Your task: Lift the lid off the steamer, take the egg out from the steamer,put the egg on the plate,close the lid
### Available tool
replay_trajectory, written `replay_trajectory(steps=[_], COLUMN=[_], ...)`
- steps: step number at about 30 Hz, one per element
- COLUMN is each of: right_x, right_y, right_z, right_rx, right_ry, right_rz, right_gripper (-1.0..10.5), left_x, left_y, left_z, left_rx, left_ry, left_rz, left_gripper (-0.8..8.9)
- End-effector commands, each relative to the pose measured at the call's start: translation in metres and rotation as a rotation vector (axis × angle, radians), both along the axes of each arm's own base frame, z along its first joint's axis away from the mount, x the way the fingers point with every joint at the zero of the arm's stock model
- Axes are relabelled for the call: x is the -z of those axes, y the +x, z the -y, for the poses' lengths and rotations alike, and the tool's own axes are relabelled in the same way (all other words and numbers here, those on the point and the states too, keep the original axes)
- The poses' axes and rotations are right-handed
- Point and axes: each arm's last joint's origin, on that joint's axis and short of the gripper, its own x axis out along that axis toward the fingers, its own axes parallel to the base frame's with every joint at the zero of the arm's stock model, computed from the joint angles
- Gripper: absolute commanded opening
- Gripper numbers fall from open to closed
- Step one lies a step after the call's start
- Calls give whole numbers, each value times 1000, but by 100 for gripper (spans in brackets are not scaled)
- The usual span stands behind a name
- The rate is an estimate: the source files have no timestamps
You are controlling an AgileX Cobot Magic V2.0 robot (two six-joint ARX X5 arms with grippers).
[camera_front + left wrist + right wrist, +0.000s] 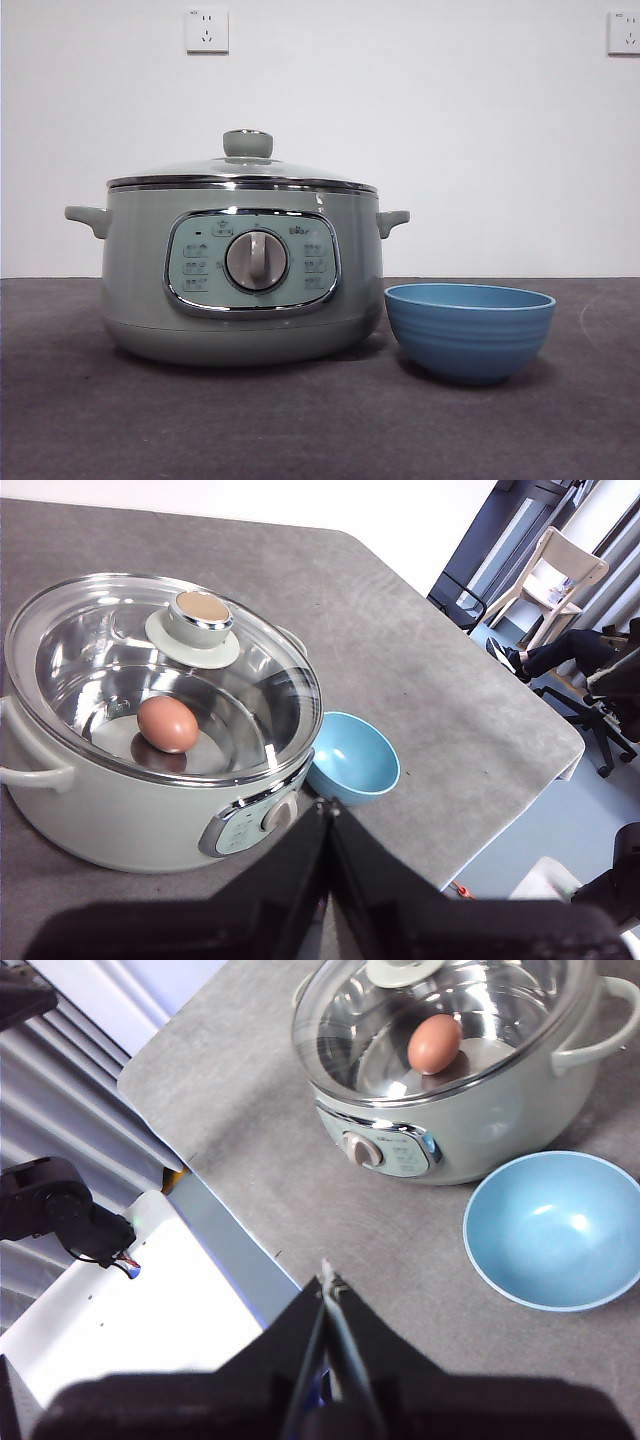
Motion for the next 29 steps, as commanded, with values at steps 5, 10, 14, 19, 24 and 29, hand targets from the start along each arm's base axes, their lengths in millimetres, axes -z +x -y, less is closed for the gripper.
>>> replay_trajectory(steps=[5, 10, 14, 19, 24, 29], right_x=[-3, -3, -3, -3, -3, -3], right_y=[1, 1, 1, 1, 1, 1], right_z=[0, 0, 0, 0, 0, 0], right_rx=[-7, 0, 5, 5, 5, 5], right_ry=[1, 5, 7, 7, 7, 7], right_rz=[36, 27, 21, 21, 22, 23], right_gripper=[292, 535, 535, 535, 535, 535], left_x=[-2, -3, -2, -6, -27, -51], left_y=[0, 0, 3, 12, 29, 59], left_z=[0, 0, 0, 0, 4, 13], left_rx=[5, 3, 2, 8, 41, 60], left_ry=[1, -4, -6, -6, -2, 42], left_rz=[19, 17, 7, -9, 14, 25], left_gripper=[306, 448, 448, 448, 448, 448])
